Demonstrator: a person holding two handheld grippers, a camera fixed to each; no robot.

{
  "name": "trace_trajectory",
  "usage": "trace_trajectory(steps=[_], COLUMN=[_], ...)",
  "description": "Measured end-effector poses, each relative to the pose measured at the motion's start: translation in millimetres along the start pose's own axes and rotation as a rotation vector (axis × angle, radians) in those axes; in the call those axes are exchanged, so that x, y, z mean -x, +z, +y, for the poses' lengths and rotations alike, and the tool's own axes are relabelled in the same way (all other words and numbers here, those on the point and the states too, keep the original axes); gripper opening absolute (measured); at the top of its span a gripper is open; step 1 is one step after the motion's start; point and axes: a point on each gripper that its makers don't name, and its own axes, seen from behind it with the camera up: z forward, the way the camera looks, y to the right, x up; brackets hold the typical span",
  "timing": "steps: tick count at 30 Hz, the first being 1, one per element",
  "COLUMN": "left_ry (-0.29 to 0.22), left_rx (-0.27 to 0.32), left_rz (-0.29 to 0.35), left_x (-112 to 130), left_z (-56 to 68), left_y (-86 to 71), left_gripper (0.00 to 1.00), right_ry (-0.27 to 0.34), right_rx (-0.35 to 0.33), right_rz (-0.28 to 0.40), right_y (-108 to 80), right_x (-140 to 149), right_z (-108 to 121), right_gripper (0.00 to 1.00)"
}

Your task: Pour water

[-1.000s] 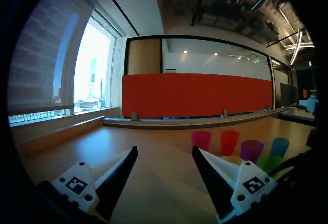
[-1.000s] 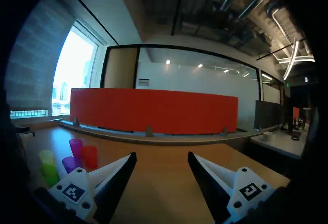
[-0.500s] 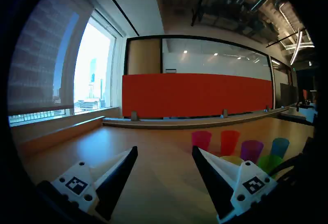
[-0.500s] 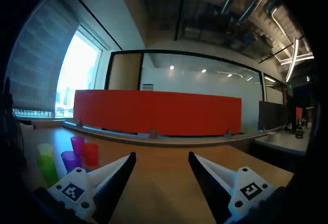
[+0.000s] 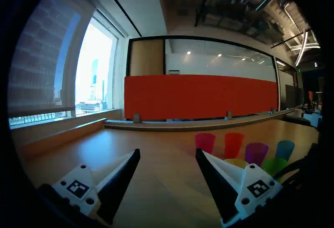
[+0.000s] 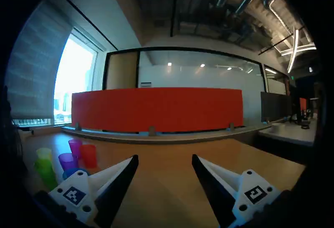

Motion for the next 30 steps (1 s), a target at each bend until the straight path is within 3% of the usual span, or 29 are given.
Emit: trace_trajectory(steps=[30], left_ry=[0.000], left_rx=[0.000], left_rz=[0.000], left_x=[-0.1], left_z=[-0.3], left_y=[-0.3], left_gripper=[0.99], right_ry=[-0.018], right_rx=[0.021], right_rz=[-0.041], right_y=[2.7], right_x=[9.5], right_z=[3.8], right_gripper=[0.99])
